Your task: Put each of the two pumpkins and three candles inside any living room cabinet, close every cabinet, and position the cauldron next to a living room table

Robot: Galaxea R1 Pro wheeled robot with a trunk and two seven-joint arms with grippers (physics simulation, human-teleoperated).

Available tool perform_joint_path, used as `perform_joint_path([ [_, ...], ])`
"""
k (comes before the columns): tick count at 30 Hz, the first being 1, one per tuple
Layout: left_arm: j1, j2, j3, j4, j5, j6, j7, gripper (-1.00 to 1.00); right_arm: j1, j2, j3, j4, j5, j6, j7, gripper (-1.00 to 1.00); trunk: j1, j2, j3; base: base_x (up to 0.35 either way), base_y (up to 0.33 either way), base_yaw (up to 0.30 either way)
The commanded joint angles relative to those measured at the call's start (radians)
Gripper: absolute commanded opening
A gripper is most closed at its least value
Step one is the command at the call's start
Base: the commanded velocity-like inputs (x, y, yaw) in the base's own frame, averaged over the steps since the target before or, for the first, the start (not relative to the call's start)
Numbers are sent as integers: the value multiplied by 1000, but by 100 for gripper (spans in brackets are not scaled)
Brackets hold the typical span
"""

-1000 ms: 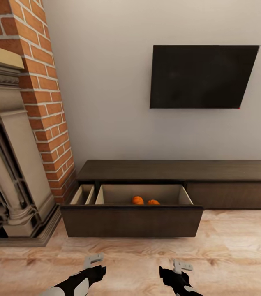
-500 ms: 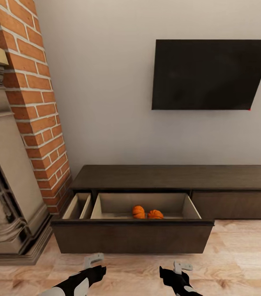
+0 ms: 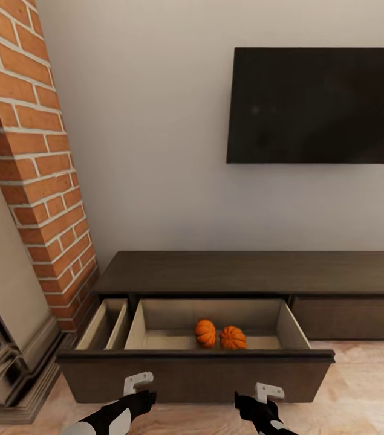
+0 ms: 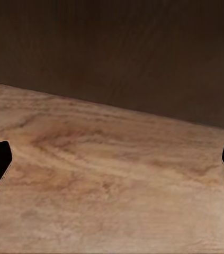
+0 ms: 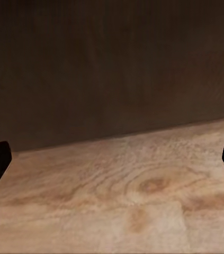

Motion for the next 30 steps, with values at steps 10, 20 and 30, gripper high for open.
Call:
perform_joint_path([
  [10, -1, 0, 8, 0, -10, -3, 1, 100, -2, -1, -4, 1, -3, -5, 0, 100, 0, 0, -1, 328, 0, 0],
  [20, -1, 0, 8, 0, -10, -3, 1, 100, -1, -1, -4, 0, -3, -5, 0, 100, 0, 0, -1, 328, 0, 0],
  [30, -1, 0, 8, 0, -10, -3, 1, 100, -1, -1, -4, 0, -3, -5, 0, 100, 0, 0, -1, 328, 0, 0],
])
